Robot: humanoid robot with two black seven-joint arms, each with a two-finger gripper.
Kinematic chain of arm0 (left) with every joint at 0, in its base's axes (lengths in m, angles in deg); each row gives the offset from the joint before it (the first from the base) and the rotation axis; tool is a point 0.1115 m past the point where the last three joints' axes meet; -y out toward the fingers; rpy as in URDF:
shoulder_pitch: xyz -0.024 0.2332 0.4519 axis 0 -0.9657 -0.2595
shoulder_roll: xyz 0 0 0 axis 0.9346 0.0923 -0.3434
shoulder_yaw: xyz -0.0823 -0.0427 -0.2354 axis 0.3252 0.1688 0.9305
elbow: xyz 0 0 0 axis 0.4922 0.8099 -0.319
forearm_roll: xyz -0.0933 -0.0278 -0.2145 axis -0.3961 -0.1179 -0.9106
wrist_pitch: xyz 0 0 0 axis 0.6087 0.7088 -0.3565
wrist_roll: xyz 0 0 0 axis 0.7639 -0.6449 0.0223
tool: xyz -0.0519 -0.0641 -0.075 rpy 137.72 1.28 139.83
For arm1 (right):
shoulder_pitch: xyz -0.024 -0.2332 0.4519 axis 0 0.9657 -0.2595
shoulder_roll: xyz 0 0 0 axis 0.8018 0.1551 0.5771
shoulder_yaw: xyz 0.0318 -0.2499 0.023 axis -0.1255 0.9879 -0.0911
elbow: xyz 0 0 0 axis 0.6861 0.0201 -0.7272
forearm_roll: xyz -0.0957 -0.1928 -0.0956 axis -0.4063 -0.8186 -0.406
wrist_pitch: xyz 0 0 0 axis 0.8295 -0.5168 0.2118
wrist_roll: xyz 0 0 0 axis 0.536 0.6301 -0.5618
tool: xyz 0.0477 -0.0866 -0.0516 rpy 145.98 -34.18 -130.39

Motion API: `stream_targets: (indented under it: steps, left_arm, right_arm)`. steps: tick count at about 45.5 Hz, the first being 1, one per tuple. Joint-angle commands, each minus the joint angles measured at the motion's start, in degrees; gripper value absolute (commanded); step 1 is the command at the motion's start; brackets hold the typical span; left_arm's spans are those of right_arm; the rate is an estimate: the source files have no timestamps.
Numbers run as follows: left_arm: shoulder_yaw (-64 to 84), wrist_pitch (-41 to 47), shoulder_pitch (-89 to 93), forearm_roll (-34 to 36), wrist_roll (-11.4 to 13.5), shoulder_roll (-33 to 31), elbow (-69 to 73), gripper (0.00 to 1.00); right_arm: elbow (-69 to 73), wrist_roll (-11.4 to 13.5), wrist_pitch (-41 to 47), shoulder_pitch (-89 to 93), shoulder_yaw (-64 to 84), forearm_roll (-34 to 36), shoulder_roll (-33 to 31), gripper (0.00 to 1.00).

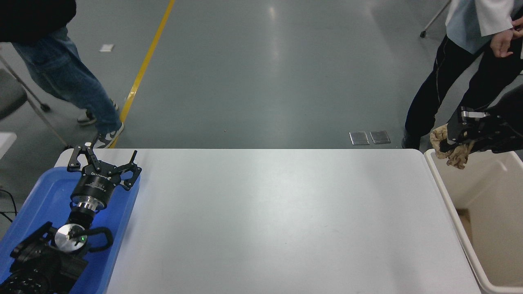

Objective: Pick up paper ball place in dustbin

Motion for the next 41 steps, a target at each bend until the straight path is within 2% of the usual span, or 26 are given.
stream_targets:
  steps: [1, 17, 23, 30, 33, 41]
  left_arm:
    - [0.01, 0.0, 0.0, 0.0, 0.0, 0.0, -0.03, 0.99]
    - [0.01, 0.0, 0.0, 0.0, 0.0, 0.0, 0.06, 0.99]
    - [0.01, 0.0, 0.0, 0.0, 0.0, 0.0, 0.06, 0.99]
    - [0.1, 0.0, 0.0, 0.0, 0.0, 0.0, 0.06, 0.99]
    - [0.1, 0.0, -0.01, -0.09, 0.0, 0.0, 0.06, 0.99]
    - [0.1, 0.0, 0.0, 0.0, 0.09, 0.0, 0.06, 0.99]
  right_arm:
    - [-18.63, -0.01, -6.95, 26.1, -11.13, 0.22, -1.97, 0.0]
    - [-42.28, -0.01, -18.72, 58.53, -28.89, 0.75, -0.39, 0.0]
    - [-50.09, 0.08, -23.91, 69.0, -33.29, 3.82, 4.17, 0.0]
    - [-61.88, 0.08, -25.59, 77.18, -33.47, 9.79, 11.38, 0.0]
    - [-63.38, 0.08, -27.86, 79.37, -33.47, 13.13, 13.84, 0.0]
    - [-63.29, 0.34, -31.21, 79.91, -33.47, 13.76, 15.96, 0.0]
